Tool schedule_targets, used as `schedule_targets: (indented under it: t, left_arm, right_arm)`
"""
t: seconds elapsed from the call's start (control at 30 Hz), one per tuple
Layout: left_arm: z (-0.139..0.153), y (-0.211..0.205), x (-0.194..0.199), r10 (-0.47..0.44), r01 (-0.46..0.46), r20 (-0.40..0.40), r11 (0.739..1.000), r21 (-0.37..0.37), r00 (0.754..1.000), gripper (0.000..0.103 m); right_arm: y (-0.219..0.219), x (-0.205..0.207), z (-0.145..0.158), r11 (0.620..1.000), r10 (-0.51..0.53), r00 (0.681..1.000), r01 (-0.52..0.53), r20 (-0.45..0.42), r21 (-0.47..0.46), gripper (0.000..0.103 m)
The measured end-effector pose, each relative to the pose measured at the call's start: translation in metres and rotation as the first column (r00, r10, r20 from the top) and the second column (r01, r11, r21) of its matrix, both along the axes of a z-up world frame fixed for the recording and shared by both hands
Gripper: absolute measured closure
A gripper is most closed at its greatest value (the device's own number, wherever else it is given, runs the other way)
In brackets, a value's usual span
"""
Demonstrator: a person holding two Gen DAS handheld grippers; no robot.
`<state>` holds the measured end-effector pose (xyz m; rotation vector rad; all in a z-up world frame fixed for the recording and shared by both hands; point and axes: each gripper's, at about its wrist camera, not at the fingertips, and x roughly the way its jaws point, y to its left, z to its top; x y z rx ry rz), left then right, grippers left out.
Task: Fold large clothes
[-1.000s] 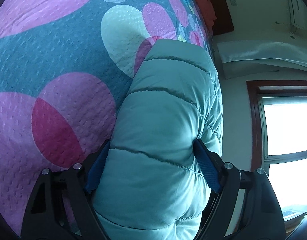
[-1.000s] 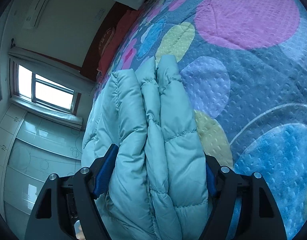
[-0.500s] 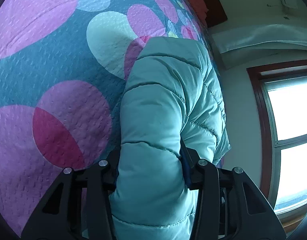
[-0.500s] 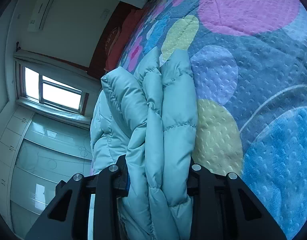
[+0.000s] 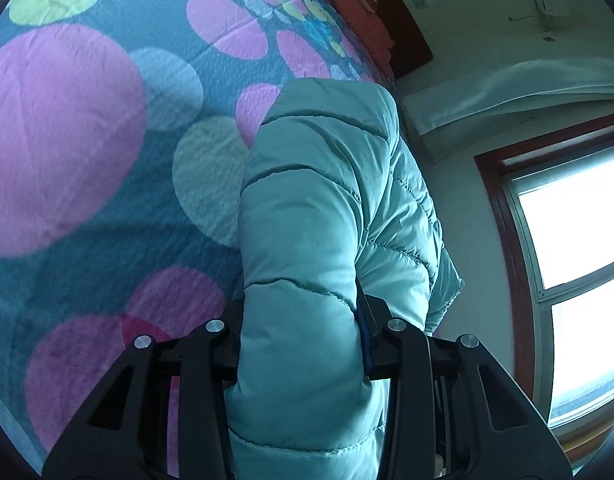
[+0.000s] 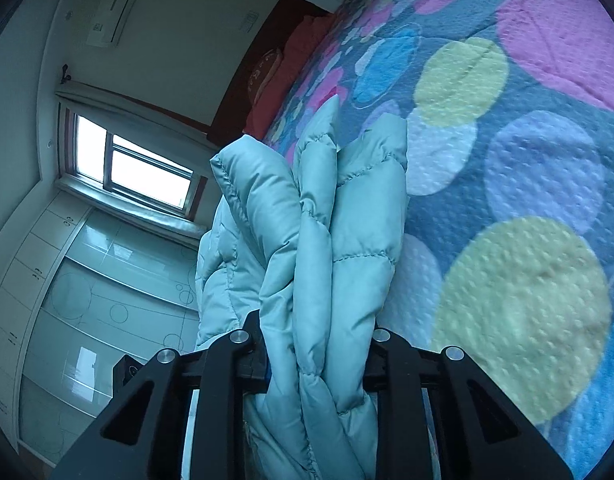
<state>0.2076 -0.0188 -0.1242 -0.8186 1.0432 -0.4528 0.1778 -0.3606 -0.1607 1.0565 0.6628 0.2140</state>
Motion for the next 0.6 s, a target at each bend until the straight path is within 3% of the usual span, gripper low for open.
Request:
schedule_targets:
  t: [0.23,0.4,0.47,0.6]
  left_arm:
    - [0.004,0.06,0.026,0.097,-0.097,0.026,0.995,0.014,0.995,0.066]
    - [-0.028,0.094,0.037,0.146,-0.145,-0.035,0.989,0.02,0.989,0.066]
    - [-0.041,0.102,0.038,0.15,-0.151,-0.057,0.988,-0.012,0.987,0.066]
    - [-0.044,0.106,0.042,0.123,-0.124,-0.035,0.992,-0.028,0.992,0.063]
  right_arm:
    - [0.047,0.062,0.001,0.995,0.096,0.995,-0.096,0.023,0.018,0.079]
    - [0.076,0.092,-0.023,0.988,0.155,0.987,-0.155,-0.032,0.017,0.079]
    - [0.084,0.097,-0.029,0.987,0.159,0.986,-0.159,-0.048,0.012,0.079]
    - [0.082,0.095,-0.032,0.986,0.166,0.985,-0.166,-0.047,0.011,0.078]
